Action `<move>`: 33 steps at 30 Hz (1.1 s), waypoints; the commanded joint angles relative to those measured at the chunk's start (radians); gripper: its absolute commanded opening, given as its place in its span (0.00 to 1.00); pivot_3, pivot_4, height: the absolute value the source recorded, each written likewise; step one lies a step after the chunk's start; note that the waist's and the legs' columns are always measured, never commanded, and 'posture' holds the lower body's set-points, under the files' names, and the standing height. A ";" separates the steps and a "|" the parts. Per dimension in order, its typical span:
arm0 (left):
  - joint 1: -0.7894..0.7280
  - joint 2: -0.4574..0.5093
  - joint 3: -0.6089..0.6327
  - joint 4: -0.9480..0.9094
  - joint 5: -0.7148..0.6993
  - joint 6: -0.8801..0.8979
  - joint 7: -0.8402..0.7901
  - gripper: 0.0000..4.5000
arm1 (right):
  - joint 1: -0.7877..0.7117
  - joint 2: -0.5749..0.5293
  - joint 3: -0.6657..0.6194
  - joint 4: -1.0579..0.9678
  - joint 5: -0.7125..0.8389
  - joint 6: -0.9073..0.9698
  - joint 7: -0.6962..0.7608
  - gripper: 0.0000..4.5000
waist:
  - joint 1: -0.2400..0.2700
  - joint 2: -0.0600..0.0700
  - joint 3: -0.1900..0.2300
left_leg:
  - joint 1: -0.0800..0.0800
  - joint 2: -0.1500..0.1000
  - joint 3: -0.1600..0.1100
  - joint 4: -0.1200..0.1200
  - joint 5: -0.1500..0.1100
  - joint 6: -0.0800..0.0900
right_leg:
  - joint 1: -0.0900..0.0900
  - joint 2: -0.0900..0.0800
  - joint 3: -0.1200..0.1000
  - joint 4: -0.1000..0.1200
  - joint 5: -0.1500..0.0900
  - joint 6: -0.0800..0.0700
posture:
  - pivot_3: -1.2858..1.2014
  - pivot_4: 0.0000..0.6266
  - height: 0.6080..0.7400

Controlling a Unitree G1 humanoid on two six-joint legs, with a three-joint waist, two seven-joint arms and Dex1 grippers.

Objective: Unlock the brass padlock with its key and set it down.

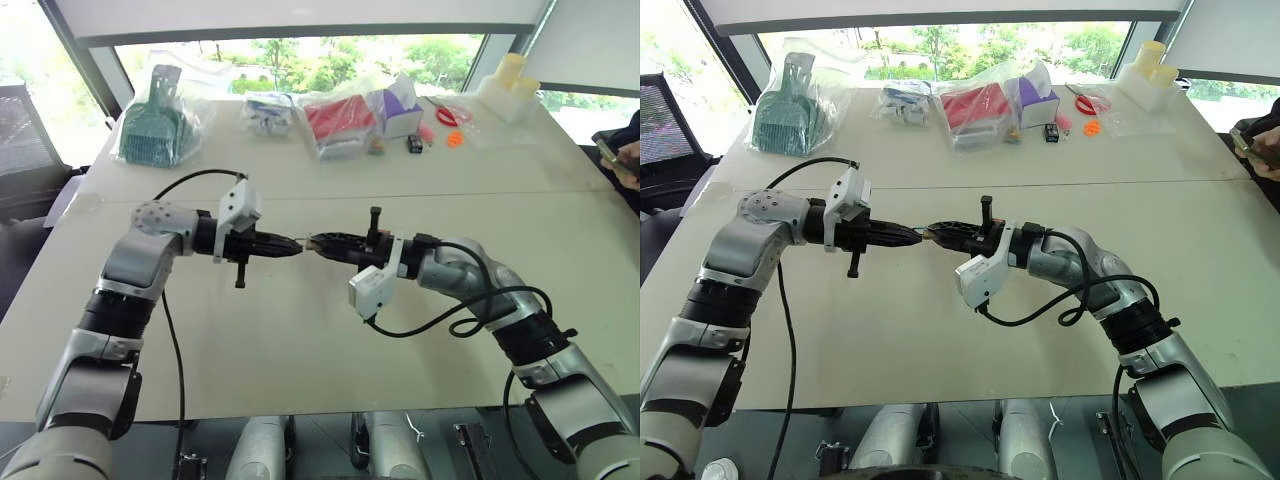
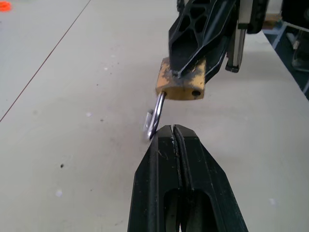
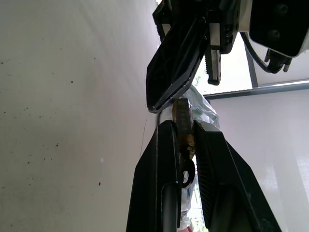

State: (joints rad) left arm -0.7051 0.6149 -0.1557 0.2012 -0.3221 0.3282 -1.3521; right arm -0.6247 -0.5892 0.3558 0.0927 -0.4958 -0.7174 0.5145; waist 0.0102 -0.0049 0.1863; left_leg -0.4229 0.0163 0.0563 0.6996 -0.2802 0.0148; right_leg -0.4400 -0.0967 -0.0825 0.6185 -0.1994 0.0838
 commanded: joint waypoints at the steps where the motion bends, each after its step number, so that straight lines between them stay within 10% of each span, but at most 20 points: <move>1: -0.013 -0.012 0.003 0.010 0.017 -0.039 0.014 0.00 | -0.008 0.004 -0.022 -0.042 0.028 -0.008 -0.008 0.00 | 0.000 0.000 0.000 | 0.000 0.000 0.000 0.000 0.000 0.000 | 0.000 0.000 0.000 0.000 0.000 0.000 | 0.52 0.24 1.00; 22: 0.196 0.041 0.117 -0.136 -0.004 0.014 0.167 0.00 | -0.096 -0.002 0.061 0.401 -0.268 -0.066 -0.289 0.00 | -0.006 0.000 0.000 | 0.001 0.000 0.000 -0.001 0.000 0.000 | 0.000 0.000 0.001 0.000 0.000 0.000 | 0.52 0.24 1.00; 29: 0.280 0.047 0.121 -0.252 -0.014 0.063 0.221 0.00 | -0.098 0.016 0.103 0.501 -0.179 -0.091 -0.179 0.00 | -0.011 0.000 0.000 | 0.003 0.000 0.000 -0.002 0.000 -0.001 | 0.001 0.000 0.001 0.000 0.000 0.000 | 0.52 0.24 1.00; 33: 0.288 0.046 0.124 -0.268 -0.024 0.084 0.234 0.00 | -0.083 0.003 0.093 0.463 -0.094 -0.058 -0.065 0.43 | -0.013 0.000 0.000 | 0.003 0.000 -0.001 -0.002 0.000 -0.001 | 0.002 0.000 0.001 0.000 0.000 0.000 | 0.52 0.24 1.00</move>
State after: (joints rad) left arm -0.4193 0.6512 -0.0555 -0.0276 -0.3284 0.4080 -1.1244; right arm -0.7125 -0.5770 0.4574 0.5854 -0.6347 -0.7839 0.3972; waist -0.0031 -0.0045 0.1863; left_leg -0.4189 0.0167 0.0557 0.6980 -0.2799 0.0142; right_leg -0.4375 -0.0971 -0.0812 0.6189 -0.1995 0.0836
